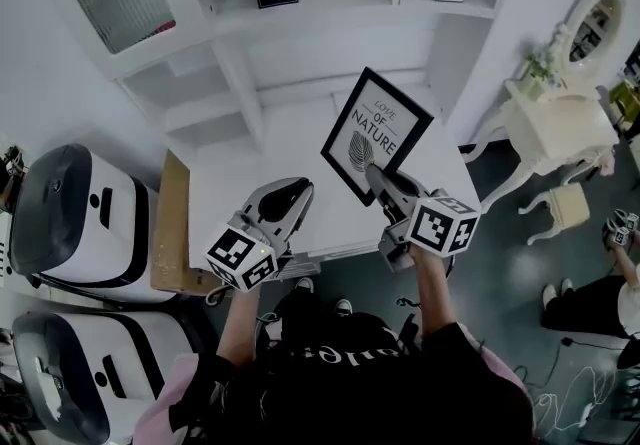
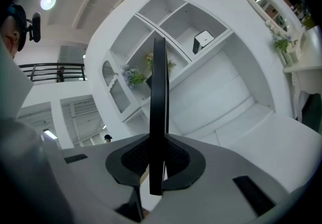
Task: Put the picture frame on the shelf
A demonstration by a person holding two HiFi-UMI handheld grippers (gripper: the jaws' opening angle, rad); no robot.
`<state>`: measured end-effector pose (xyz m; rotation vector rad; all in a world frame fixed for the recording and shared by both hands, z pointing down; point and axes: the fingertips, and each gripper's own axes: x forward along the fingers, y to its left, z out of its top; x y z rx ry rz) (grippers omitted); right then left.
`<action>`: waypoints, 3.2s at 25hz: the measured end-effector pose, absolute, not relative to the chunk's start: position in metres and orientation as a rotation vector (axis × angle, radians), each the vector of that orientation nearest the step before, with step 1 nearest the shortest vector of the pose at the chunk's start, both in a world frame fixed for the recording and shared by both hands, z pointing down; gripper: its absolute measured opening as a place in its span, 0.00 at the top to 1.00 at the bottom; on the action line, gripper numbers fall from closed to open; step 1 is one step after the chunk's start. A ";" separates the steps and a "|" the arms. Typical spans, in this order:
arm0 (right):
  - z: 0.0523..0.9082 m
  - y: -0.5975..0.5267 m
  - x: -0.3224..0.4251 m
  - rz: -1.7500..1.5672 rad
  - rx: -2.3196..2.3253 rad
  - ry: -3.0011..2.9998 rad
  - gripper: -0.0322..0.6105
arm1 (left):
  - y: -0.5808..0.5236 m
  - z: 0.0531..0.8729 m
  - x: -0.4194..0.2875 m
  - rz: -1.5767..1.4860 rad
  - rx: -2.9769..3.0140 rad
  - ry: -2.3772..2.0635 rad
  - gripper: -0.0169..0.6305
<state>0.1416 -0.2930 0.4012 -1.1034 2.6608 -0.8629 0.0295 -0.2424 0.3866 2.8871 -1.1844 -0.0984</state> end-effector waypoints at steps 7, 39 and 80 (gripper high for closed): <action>0.361 -0.340 0.143 -0.706 -1.197 2.634 0.83 | -0.275 0.383 0.019 -0.080 2.923 -1.106 0.91; 0.179 -0.584 0.139 -0.347 -1.618 2.570 0.83 | -0.362 0.352 0.002 -0.150 3.017 -0.703 0.91; 0.195 -0.672 0.121 -0.253 -1.847 2.500 0.77 | -0.383 0.373 -0.041 -0.123 2.942 -0.807 0.91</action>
